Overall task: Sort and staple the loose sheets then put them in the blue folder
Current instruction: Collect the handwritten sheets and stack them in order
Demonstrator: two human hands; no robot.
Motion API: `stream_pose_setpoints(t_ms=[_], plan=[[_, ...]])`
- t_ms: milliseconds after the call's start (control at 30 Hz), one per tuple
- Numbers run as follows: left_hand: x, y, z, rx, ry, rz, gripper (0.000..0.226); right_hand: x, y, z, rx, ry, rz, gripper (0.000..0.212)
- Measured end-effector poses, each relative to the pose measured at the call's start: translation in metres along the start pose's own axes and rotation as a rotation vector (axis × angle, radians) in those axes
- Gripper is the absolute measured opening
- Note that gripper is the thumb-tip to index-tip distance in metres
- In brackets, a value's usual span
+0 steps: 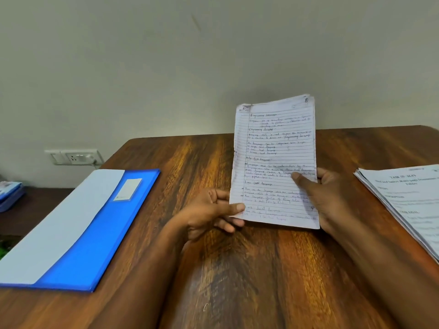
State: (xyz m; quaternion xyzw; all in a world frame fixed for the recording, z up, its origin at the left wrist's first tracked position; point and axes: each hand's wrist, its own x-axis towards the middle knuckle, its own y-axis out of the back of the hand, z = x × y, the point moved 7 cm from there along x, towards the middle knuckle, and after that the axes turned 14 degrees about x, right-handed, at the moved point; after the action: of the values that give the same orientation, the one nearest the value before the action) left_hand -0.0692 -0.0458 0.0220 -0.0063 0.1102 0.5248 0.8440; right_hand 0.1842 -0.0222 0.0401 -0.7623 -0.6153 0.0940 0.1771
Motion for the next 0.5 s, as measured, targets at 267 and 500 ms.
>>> stream_pose_setpoints(t_ms=[267, 500], plan=[[0.004, 0.015, -0.009, 0.097, 0.072, 0.166, 0.013, -0.002, -0.002, -0.006, -0.01, 0.037, 0.007, 0.014], [0.004, 0.017, -0.005, 0.181, 0.014, 0.186, 0.025, -0.003, -0.002, -0.004, 0.068, 0.015, -0.025, 0.018]])
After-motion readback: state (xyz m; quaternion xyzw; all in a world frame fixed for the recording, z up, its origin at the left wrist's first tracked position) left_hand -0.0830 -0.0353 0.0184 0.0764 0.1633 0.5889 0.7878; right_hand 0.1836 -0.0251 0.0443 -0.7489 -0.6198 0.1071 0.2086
